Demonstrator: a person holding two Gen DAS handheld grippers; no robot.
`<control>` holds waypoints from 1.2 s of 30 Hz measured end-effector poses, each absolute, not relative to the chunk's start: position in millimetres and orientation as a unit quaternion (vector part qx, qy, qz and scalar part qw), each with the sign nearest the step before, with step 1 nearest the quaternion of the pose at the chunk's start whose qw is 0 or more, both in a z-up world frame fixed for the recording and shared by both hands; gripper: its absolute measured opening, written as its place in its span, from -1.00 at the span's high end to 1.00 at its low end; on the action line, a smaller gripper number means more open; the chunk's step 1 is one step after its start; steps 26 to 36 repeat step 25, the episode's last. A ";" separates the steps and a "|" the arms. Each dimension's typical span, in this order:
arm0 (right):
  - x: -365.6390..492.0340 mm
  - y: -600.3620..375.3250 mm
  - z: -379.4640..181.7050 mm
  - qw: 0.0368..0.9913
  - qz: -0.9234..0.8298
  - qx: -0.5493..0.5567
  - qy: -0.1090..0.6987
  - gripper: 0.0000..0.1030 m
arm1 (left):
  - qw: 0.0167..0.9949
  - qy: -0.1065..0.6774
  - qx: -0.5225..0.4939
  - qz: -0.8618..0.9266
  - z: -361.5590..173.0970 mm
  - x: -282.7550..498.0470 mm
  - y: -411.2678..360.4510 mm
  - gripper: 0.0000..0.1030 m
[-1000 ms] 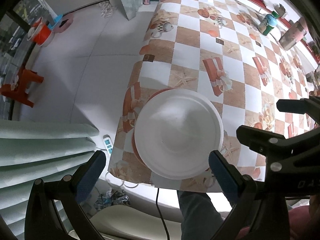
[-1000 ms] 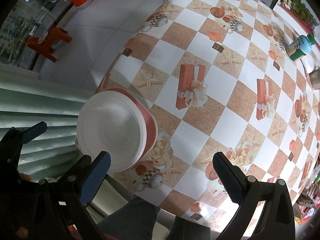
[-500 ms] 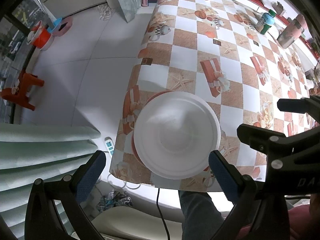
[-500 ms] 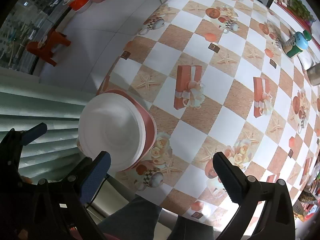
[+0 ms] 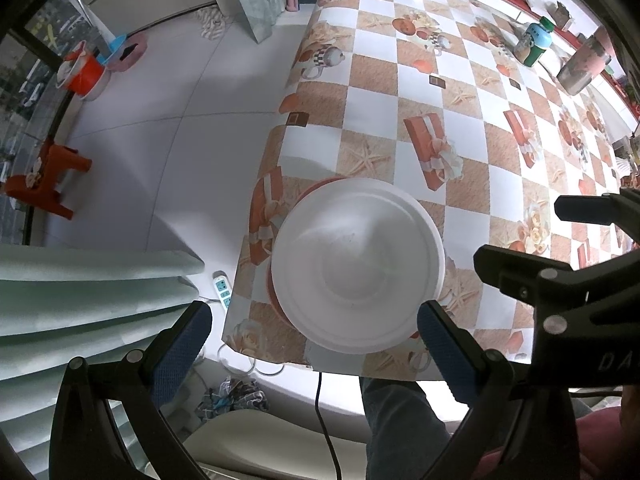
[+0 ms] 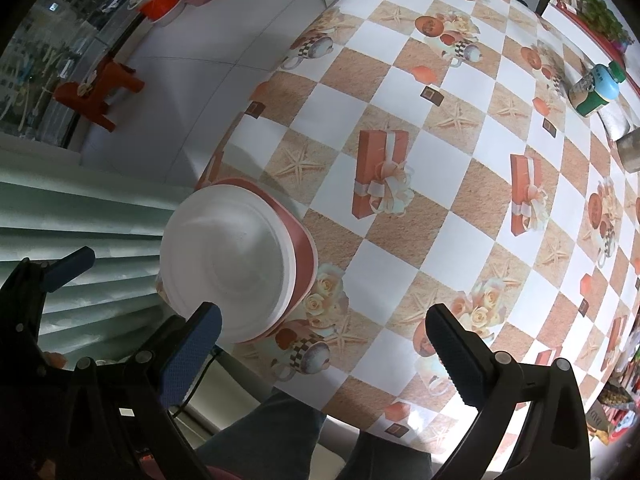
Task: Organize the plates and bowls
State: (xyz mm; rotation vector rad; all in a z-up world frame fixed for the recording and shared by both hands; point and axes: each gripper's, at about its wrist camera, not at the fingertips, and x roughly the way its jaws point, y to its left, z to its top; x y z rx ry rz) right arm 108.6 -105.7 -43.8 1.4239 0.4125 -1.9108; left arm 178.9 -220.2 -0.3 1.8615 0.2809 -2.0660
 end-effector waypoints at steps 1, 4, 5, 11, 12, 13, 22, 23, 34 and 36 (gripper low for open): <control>108.2 -105.8 -44.1 0.354 -0.739 0.551 0.159 -1.00 | 0.172 0.099 0.657 -0.728 -0.6 178.7 -220.2 -0.99; 107.7 -105.9 -44.5 0.354 -0.738 0.552 0.158 -1.00 | 0.173 0.099 0.658 -0.726 -1.1 178.4 -220.2 -0.99; 107.7 -105.7 -44.4 0.354 -0.738 0.552 0.159 -1.00 | 0.173 0.098 0.658 -0.726 -1.0 178.0 -219.5 -0.99; 107.7 -105.1 -44.7 0.353 -0.739 0.552 0.158 -1.00 | 0.174 0.098 0.658 -0.726 -1.0 178.1 -218.7 -0.99; 107.7 -105.1 -44.8 0.354 -0.739 0.552 0.157 -1.00 | 0.174 0.097 0.659 -0.726 -0.8 178.0 -218.8 -0.99; 107.7 -105.2 -44.8 0.354 -0.738 0.552 0.157 -1.00 | 0.174 0.097 0.659 -0.725 -0.6 177.5 -218.6 -0.99; 105.3 -106.3 -45.5 0.361 -0.734 0.553 0.160 -1.00 | 0.175 0.099 0.654 -0.730 2.3 176.4 -221.3 -0.99; 104.7 -106.1 -45.8 0.363 -0.733 0.554 0.159 -1.00 | 0.178 0.102 0.645 -0.736 6.1 176.7 -222.9 -0.99; 103.6 -105.1 -46.2 0.368 -0.730 0.555 0.154 -1.00 | 0.187 0.110 0.637 -0.740 10.3 175.8 -227.5 -0.99; 103.6 -105.1 -46.2 0.368 -0.730 0.555 0.154 -1.00 | 0.187 0.110 0.637 -0.740 10.3 175.8 -227.5 -0.99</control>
